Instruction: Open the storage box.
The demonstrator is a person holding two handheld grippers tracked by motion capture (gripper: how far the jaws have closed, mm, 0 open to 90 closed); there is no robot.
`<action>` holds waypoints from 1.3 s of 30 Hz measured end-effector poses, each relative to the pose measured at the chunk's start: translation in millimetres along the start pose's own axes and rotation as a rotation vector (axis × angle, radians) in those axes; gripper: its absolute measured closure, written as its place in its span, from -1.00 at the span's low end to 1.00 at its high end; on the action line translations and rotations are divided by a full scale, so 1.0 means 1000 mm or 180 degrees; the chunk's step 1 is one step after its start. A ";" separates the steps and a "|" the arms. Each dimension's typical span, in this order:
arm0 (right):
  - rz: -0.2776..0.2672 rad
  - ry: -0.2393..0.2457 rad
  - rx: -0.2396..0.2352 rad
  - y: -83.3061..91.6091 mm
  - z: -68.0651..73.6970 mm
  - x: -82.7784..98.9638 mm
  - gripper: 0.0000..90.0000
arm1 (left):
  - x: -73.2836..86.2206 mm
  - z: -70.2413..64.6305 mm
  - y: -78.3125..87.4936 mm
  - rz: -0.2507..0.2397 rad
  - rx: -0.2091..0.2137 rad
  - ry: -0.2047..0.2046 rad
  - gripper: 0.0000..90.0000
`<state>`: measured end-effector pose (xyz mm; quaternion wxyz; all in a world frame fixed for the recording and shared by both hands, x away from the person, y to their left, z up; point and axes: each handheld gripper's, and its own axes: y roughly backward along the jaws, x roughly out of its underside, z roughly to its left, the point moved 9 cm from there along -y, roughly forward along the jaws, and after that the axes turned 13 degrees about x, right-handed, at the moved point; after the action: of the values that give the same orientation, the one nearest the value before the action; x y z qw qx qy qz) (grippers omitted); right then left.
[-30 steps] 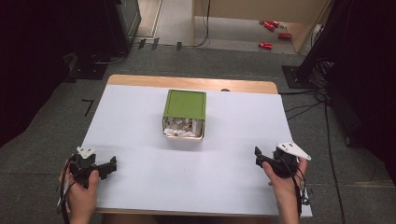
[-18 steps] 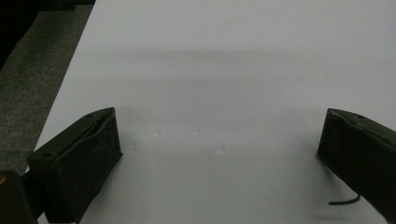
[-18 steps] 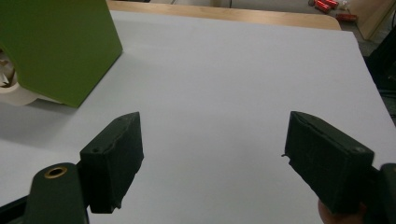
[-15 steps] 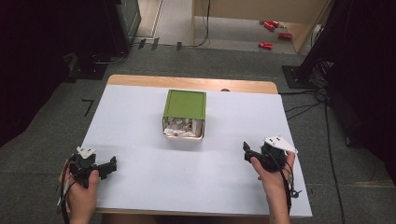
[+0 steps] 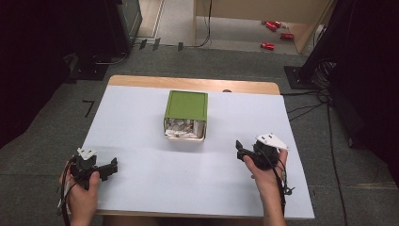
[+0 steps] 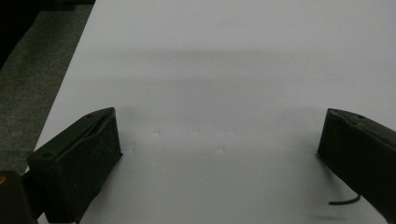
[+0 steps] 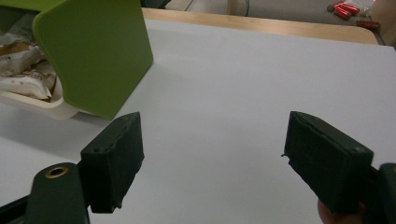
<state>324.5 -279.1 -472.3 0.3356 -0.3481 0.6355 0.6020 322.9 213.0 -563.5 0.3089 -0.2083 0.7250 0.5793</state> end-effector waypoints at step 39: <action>0.0005 0.0007 -0.0358 -0.015 0.071 -0.010 -0.52 | 0.000 0.000 0.000 0.0001 0.0000 0.0000 -1.00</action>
<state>343.3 -207.9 -475.9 0.3144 -0.3666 0.6013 0.6366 322.9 213.0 -563.6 0.3088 -0.2082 0.7250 0.5794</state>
